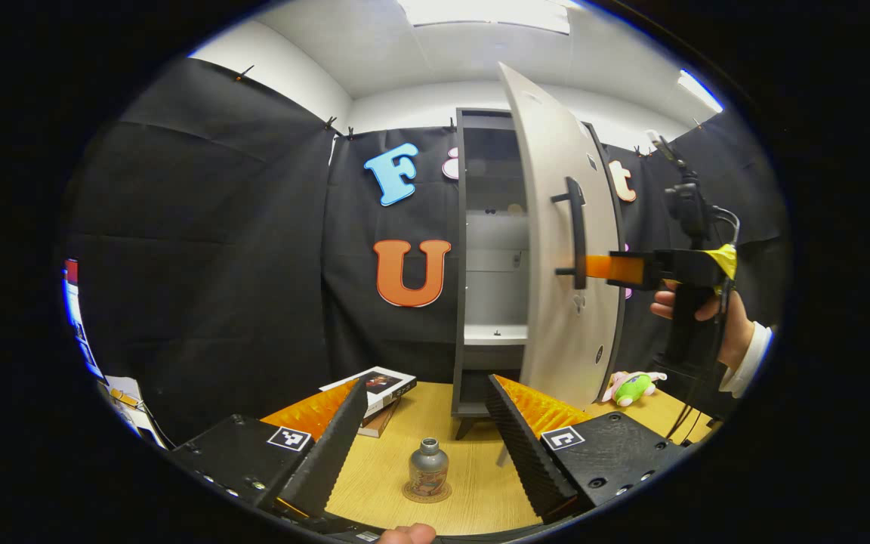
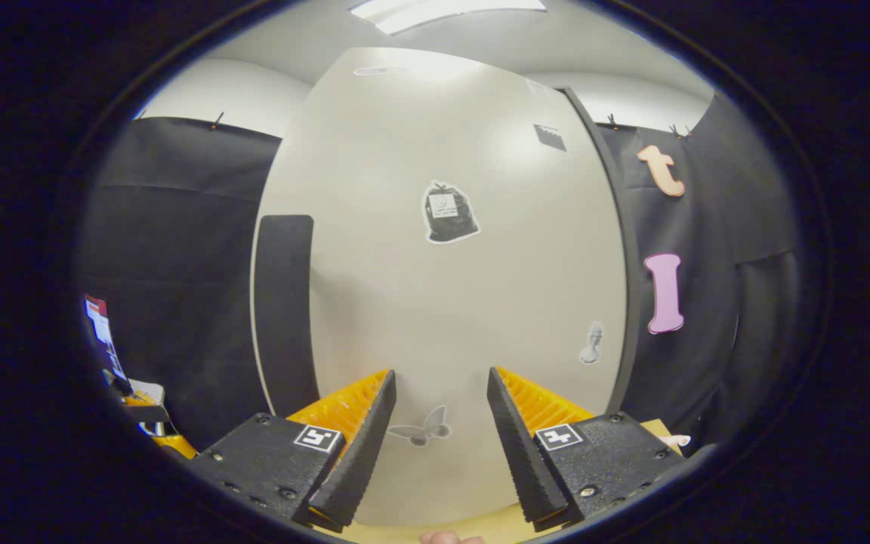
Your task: Open the cabinet door with the right hand, grasp the bottle in the cabinet with the left hand and place it on the coaster, then close the cabinet door with the right hand.
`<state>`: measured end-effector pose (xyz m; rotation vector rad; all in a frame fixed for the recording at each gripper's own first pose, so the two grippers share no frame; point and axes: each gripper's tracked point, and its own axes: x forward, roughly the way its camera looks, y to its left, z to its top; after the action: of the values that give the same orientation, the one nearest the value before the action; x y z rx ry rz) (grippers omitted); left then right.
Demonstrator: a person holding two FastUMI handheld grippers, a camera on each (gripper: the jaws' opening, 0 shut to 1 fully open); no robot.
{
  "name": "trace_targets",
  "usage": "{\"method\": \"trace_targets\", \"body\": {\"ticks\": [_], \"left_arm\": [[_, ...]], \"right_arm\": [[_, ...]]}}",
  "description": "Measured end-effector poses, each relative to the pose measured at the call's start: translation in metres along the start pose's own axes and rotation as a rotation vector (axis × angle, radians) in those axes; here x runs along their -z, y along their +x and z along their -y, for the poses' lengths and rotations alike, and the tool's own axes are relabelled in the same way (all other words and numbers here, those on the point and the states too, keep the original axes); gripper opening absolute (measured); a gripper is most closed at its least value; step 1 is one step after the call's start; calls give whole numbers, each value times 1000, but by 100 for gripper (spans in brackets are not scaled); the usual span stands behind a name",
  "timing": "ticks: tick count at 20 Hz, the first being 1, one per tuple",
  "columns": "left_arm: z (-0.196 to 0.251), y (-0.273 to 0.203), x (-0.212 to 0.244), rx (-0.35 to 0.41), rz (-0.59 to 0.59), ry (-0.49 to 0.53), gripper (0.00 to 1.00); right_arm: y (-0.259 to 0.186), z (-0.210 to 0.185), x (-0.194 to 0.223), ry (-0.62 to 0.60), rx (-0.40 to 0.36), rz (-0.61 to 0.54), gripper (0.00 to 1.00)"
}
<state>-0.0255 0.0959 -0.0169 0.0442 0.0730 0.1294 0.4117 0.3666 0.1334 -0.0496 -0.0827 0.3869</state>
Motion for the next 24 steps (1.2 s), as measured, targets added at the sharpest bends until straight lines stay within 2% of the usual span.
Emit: {"method": "trace_targets", "body": {"ticks": [3,7,10,16,18,24], "left_arm": [[-10,0,2,-24,-2,-2,95],[-22,-1,9,-51,-12,1,95],[-22,-1,13,-57,-5,4,95],[-2,-2,12,-16,24,-25,95],[9,-4,7,2,46,-28,95],[54,-8,-8,88,105,-30,94]], "right_arm": [[33,-20,3,-48,36,8,81],[32,-15,7,-86,69,23,80],[23,-6,13,-70,84,19,85],[-70,24,27,-23,111,-14,85],[-109,41,29,-14,153,-11,85],[-226,108,45,-18,342,-37,86]]}}
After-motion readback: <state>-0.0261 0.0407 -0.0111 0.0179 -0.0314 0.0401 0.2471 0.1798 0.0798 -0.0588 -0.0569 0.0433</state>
